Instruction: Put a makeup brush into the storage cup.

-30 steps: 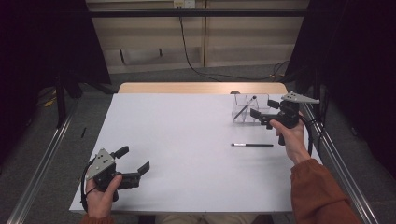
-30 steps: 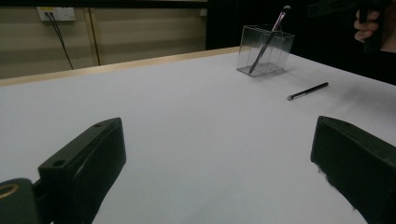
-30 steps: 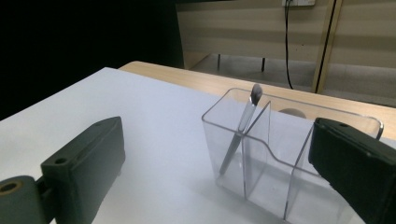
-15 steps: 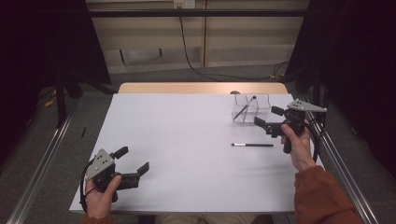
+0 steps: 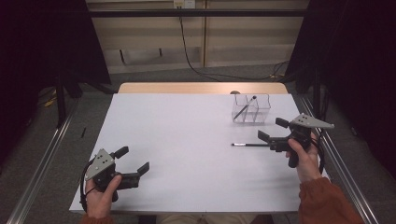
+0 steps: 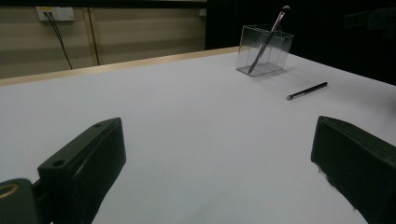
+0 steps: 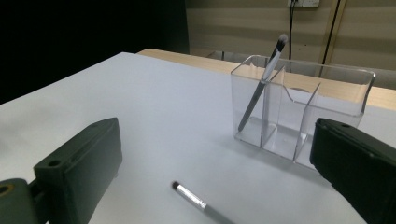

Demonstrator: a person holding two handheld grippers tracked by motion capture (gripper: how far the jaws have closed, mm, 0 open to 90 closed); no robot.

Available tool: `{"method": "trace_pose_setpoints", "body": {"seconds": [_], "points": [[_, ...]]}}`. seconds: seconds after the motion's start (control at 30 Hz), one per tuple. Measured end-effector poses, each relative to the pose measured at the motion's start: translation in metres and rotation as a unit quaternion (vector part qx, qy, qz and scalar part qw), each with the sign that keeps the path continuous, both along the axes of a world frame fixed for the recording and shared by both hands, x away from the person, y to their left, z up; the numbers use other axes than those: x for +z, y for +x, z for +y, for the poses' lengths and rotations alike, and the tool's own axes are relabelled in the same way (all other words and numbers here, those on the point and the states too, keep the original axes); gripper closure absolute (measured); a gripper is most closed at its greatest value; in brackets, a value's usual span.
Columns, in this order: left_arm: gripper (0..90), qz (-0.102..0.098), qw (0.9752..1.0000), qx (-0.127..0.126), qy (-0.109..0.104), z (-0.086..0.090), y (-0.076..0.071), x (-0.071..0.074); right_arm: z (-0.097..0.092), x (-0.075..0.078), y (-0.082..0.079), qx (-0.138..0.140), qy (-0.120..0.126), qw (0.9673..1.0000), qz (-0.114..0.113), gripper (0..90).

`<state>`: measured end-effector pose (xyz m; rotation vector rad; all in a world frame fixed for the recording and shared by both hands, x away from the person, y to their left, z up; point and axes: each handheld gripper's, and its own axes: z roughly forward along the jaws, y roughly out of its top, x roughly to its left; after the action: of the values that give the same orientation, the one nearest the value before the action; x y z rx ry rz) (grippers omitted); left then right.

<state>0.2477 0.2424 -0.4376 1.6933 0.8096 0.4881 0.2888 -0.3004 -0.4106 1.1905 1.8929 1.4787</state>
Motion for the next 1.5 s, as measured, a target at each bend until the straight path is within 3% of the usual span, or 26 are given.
{"method": "trace_pose_setpoints", "body": {"seconds": [0.67,1.0,1.5], "points": [[3.2,-0.006,1.0000,0.002,-0.005,0.002,-0.007,0.002,-0.013,-0.016,-0.065,-0.029,0.006,0.9995,-0.009,2.6],[3.2,-0.007,1.0000,0.001,-0.004,0.001,-0.009,0.002,-0.020,-0.022,-0.088,-0.035,0.008,0.9993,-0.006,2.6],[3.2,-0.005,1.0000,0.001,-0.002,0.000,-0.008,0.001,-0.021,-0.023,-0.088,-0.029,0.009,0.9995,-0.010,2.6]]}}
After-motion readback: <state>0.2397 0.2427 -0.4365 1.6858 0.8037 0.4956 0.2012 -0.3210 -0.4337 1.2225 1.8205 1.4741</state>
